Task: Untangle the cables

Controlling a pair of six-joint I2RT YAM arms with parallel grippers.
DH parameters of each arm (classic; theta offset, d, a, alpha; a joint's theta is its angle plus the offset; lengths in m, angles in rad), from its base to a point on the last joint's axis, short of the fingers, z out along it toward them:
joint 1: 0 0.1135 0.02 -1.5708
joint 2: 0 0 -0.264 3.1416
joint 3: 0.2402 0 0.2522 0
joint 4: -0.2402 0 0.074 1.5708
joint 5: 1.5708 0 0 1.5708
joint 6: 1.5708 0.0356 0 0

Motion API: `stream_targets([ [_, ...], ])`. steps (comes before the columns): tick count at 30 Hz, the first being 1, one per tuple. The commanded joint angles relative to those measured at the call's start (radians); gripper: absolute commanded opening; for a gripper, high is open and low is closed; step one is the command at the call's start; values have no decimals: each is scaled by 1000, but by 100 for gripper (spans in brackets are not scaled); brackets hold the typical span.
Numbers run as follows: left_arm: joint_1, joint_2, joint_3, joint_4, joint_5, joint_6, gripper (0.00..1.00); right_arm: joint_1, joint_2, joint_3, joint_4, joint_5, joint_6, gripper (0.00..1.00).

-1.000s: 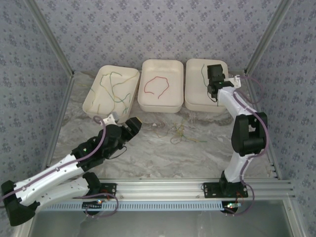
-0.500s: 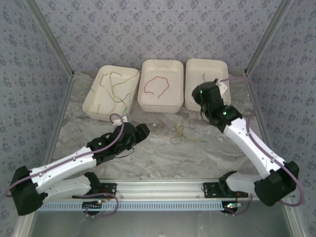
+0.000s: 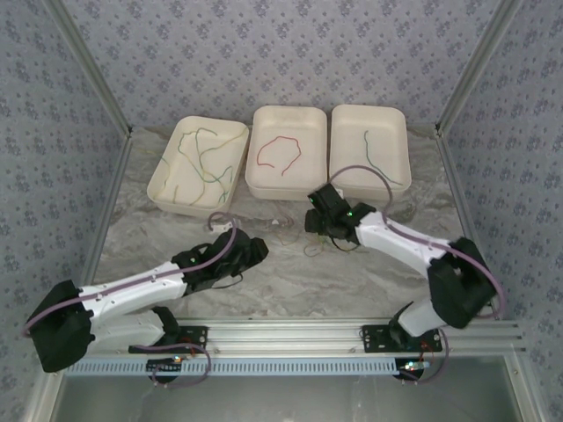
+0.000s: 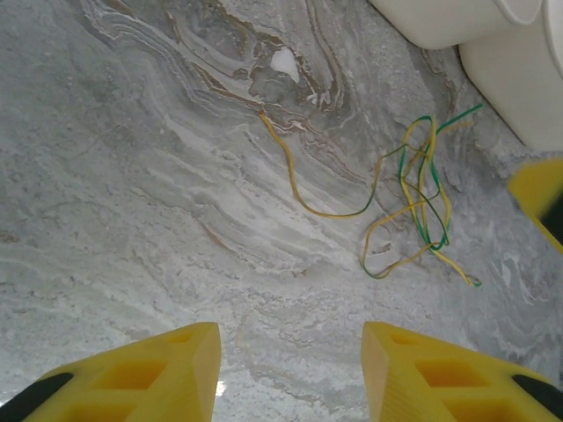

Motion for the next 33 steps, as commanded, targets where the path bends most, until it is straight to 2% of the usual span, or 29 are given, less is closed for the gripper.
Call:
stream_targets([
  [1,-15,-35,-23,24,6,4,46,-1,113,73,-22,-22,-138,54],
  [5,-17,-67,-23,3,3,6,46,-2,221,152,-80,70,-142,52],
  [8,-18,-76,-12,-9,3,14,46,-3,270,178,-74,70,-159,47],
  [13,-21,-50,-8,15,14,18,47,-3,335,222,-82,75,-156,24],
  [16,-25,-16,-23,73,30,-3,48,5,292,216,-67,113,-159,0],
  [18,-34,10,-31,124,34,-16,49,17,209,153,-31,125,-167,0],
  [20,-42,37,-34,187,36,-26,53,20,116,121,-3,115,-169,0],
  [22,-47,62,-41,266,35,-44,62,22,27,97,26,84,-183,0],
  [23,-49,74,-41,300,31,-61,70,22,-16,88,38,64,-192,0],
  [25,-50,90,-31,352,26,-86,76,21,-79,74,59,31,-205,0],
  [27,-50,97,-14,393,13,-104,78,17,-130,61,81,-28,-219,0],
  [31,-57,87,39,408,-54,-159,92,1,-204,16,134,-111,-212,0],
  [33,-60,89,43,458,-72,-203,93,-9,-229,2,156,-158,-209,0],
])
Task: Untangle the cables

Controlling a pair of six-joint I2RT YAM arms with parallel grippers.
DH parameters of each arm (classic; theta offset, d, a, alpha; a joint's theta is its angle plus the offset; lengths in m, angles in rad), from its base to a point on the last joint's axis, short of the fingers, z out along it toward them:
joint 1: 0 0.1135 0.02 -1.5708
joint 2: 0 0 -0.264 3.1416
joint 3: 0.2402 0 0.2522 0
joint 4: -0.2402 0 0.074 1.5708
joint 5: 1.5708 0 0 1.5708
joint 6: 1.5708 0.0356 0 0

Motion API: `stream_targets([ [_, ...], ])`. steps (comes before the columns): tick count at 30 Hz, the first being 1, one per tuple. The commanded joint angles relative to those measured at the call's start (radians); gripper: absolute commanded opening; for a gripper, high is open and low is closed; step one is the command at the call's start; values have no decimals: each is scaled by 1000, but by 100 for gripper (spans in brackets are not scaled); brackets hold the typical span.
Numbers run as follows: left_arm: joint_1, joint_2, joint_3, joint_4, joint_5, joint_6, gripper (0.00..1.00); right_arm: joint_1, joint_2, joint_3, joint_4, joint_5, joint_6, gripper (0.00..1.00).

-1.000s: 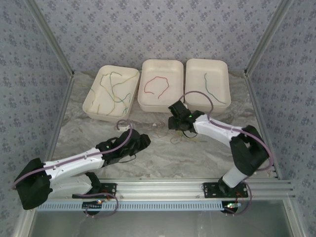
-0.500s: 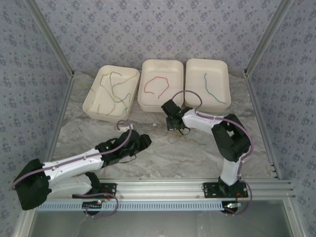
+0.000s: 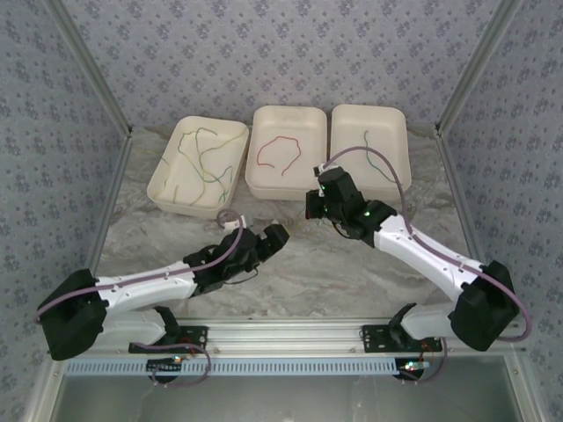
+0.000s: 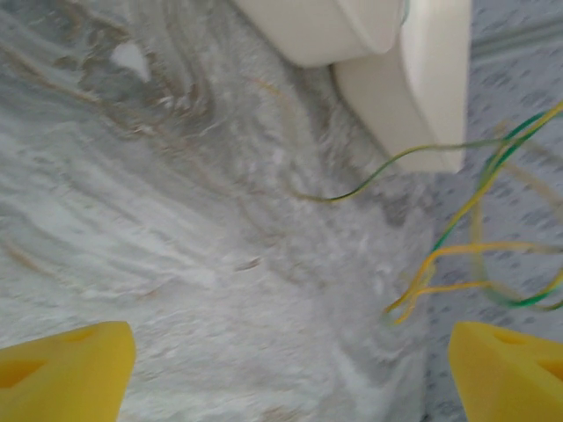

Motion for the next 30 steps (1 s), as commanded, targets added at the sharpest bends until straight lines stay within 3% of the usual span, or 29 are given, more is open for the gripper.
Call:
stream_targets([
  [1,-12,3,49,158,-54,-70,91,-19,-31,-41,46,-113,-13,0],
  [6,-29,57,174,41,29,4,82,-46,-55,-46,59,-196,22,0],
  [9,-54,62,200,-12,18,80,68,-65,-60,-45,61,-241,36,0],
  [12,-91,57,276,-229,-57,210,55,-94,-56,-27,34,-299,55,0],
  [15,-123,53,299,-334,-135,316,49,-99,-55,-9,1,-311,56,0],
  [17,-130,49,279,-284,-117,377,51,-102,-57,-1,-11,-313,62,0],
  [18,-132,49,258,-223,-90,403,57,-103,-58,-1,-11,-314,65,0],
  [23,-132,65,261,-190,-121,390,76,-99,-73,-19,14,-338,96,0],
  [30,-80,86,228,3,-54,350,73,-110,-109,-53,68,-407,153,0],
])
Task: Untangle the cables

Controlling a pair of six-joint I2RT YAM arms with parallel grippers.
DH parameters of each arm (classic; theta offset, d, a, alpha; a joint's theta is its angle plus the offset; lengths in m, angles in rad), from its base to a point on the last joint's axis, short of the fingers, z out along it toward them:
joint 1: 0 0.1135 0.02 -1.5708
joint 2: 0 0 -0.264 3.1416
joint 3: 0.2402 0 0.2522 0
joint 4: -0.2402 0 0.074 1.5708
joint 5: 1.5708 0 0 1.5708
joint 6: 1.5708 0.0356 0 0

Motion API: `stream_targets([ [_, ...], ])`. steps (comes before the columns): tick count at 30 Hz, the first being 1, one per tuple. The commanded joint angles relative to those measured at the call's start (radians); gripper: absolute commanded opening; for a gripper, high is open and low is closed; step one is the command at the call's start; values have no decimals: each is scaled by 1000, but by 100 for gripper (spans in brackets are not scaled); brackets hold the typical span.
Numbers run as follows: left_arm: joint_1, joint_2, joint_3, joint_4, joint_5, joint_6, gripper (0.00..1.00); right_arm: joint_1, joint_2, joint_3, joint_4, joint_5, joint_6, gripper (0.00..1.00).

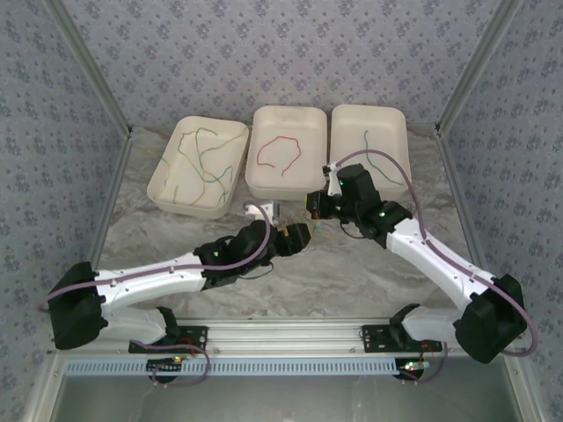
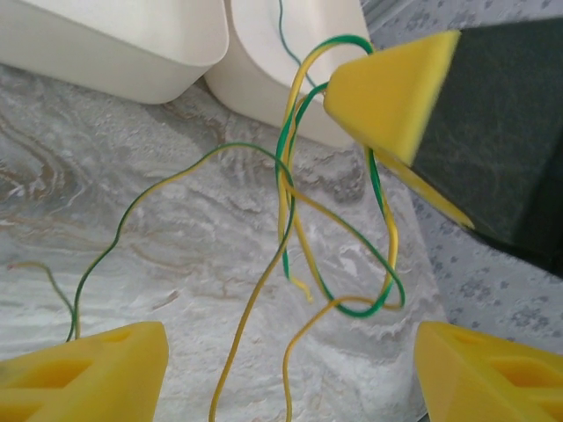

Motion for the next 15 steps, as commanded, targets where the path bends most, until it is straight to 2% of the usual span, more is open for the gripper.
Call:
stream_targets([
  [1,42,23,-13,124,50,5,72,-17,-32,-11,41,-80,56,0],
  [4,86,3,-29,184,123,64,70,-44,-33,-10,60,-160,110,0],
  [7,139,-30,-4,145,216,154,68,-69,-39,9,52,-232,139,0],
  [11,238,-59,13,132,412,250,66,-93,-39,41,30,-292,149,0],
  [15,286,-20,116,16,584,391,60,-122,-31,57,58,-362,161,0],
])
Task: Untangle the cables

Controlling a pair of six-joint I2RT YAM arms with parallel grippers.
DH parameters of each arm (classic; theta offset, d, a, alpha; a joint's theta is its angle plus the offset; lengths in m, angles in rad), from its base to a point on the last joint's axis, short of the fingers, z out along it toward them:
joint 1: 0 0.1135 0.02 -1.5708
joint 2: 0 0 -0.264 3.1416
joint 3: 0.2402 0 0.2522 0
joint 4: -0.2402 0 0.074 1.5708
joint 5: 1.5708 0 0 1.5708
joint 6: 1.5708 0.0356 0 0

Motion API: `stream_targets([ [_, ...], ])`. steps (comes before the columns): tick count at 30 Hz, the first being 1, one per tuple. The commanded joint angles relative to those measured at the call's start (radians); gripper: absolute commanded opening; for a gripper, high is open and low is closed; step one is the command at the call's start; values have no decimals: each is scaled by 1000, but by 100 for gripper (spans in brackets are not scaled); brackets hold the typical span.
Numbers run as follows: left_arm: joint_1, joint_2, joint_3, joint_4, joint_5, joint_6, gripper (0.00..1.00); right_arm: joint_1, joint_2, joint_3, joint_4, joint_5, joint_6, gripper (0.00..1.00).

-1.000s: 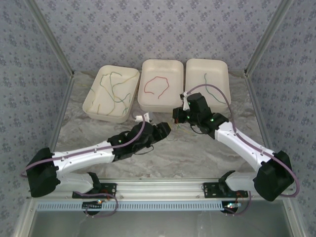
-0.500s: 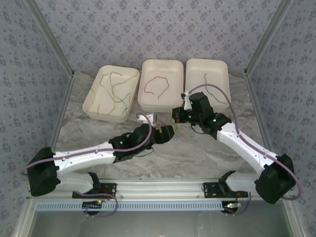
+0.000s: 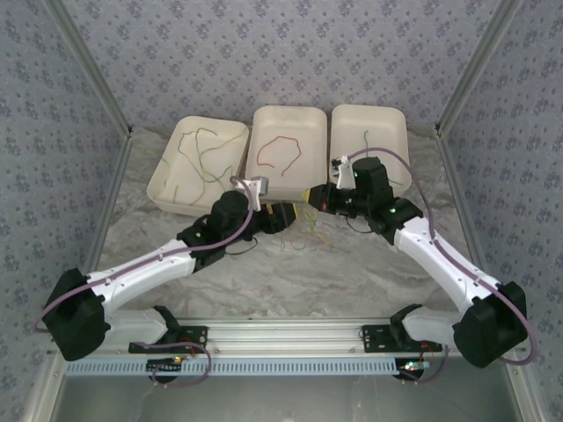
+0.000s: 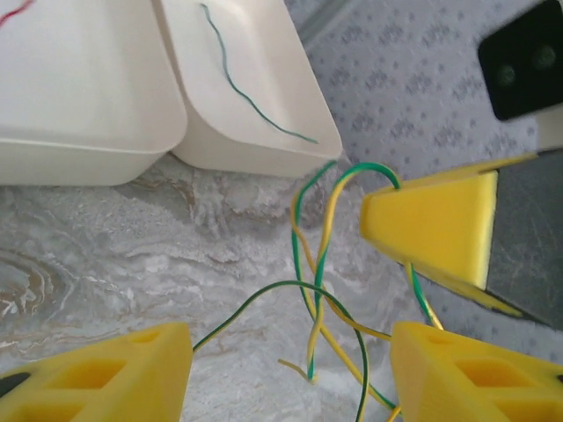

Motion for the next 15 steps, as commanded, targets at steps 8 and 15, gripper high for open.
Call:
stream_targets([
  [8,82,80,162,-65,281,202,54,-28,7,69,47,-192,31,0],
  [15,82,138,172,-36,290,194,43,-38,7,29,148,-227,97,0],
])
